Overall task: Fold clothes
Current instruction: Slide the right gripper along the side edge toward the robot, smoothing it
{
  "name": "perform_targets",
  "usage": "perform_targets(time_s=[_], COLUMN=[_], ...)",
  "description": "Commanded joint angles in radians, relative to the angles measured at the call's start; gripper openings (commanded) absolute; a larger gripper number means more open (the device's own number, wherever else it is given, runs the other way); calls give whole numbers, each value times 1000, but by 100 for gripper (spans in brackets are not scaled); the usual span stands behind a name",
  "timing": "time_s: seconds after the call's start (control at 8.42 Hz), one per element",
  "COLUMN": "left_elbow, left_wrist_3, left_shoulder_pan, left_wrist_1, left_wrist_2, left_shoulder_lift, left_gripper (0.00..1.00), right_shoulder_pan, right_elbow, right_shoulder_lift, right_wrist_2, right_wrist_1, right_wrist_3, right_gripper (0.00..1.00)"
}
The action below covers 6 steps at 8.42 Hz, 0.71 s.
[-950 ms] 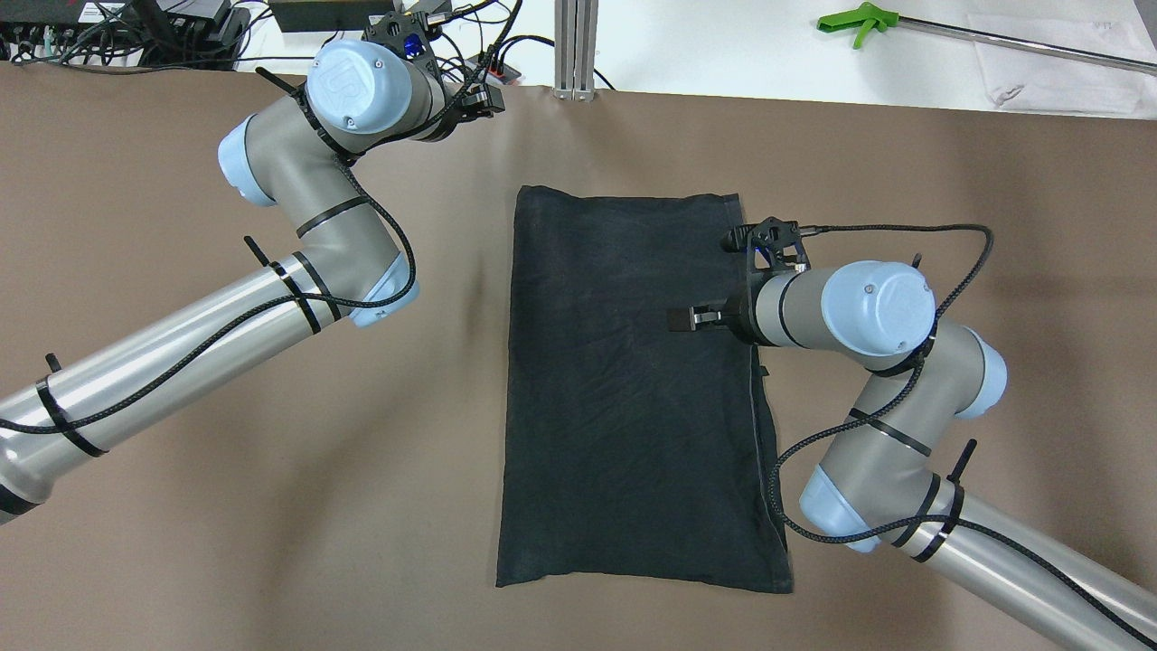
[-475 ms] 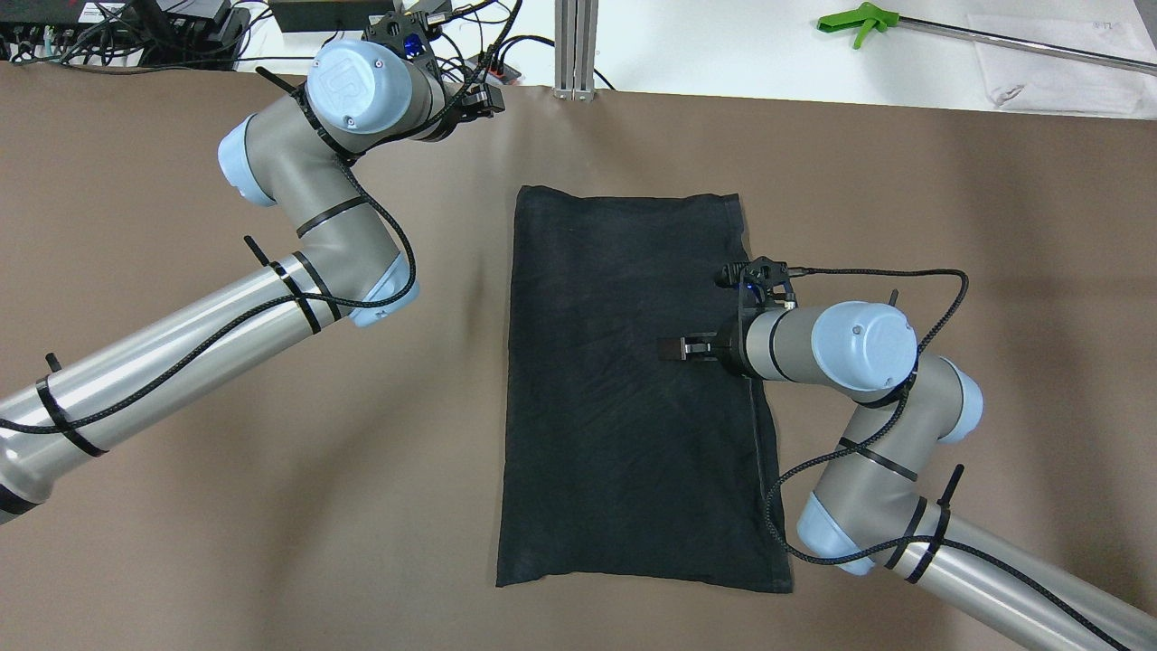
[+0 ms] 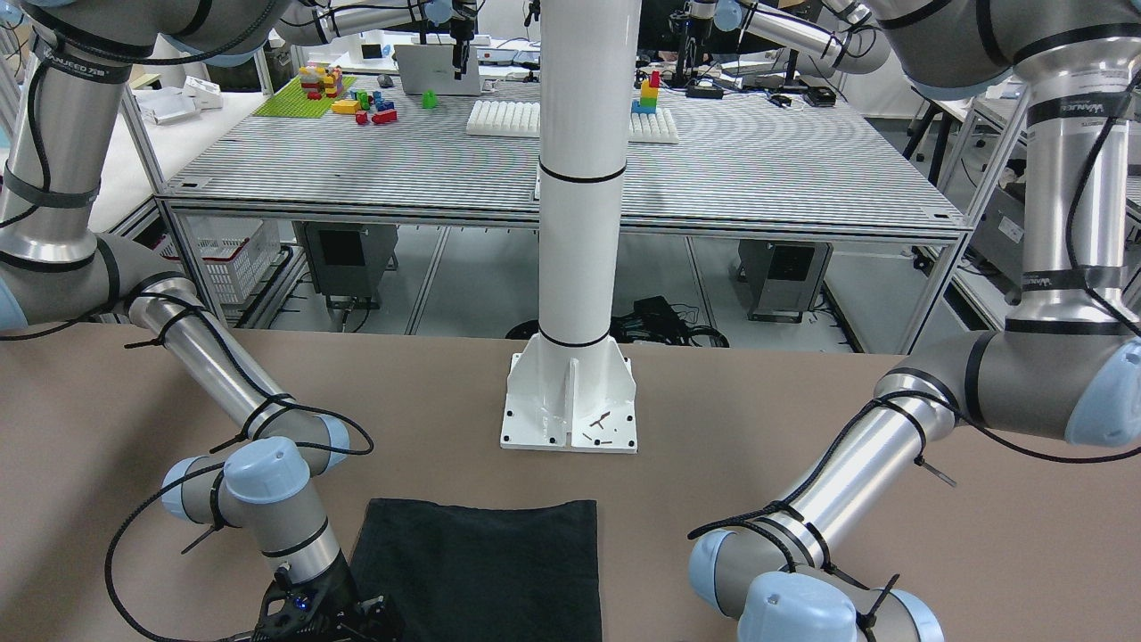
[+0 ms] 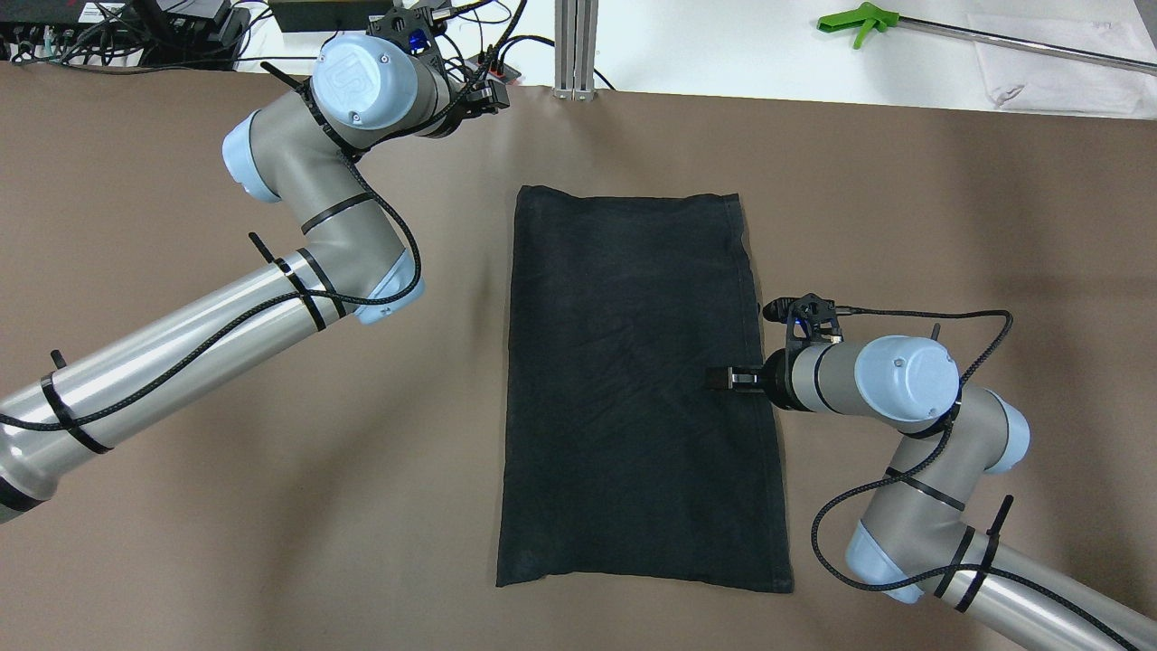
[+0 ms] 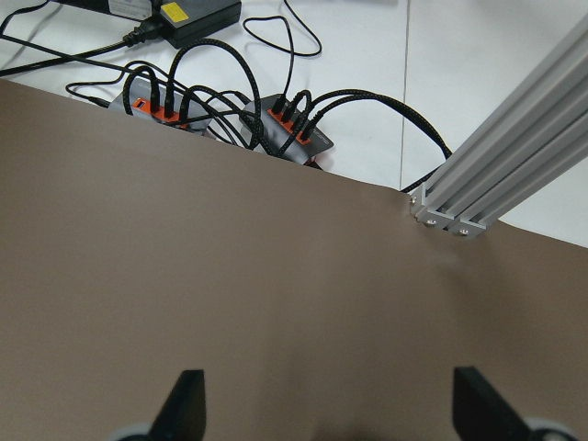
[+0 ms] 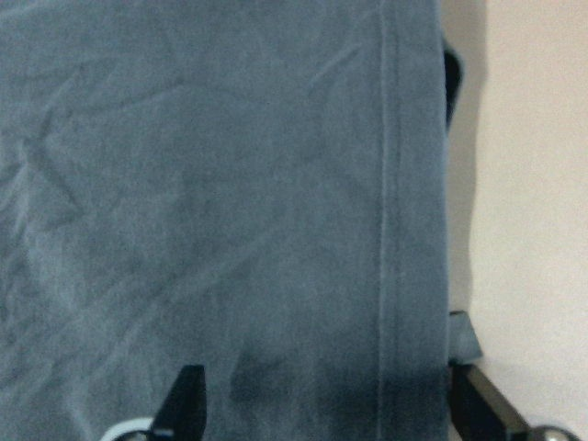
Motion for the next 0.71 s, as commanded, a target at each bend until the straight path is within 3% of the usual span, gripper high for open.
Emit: perform_targets(time_s=[0.0, 0.24, 0.59], left_elbow=[0, 0, -1], left_wrist_3=[0, -1, 0], left_shoulder_pan=[0, 0, -1], left_wrist_1=[0, 0, 0], left_wrist_2=[1, 1, -1], left_shoulder_lift=[-6, -10, -12], left_gripper=[95, 95, 95], right_shoulder_pan=[2, 34, 34], right_elbow=[76, 159, 212], right_shoulder_lift=[-19, -60, -104], right_wrist_2=[90, 172, 175], right_wrist_1=[-12, -11, -1], right_wrist_3=[75, 76, 78], right_gripper=[94, 94, 94])
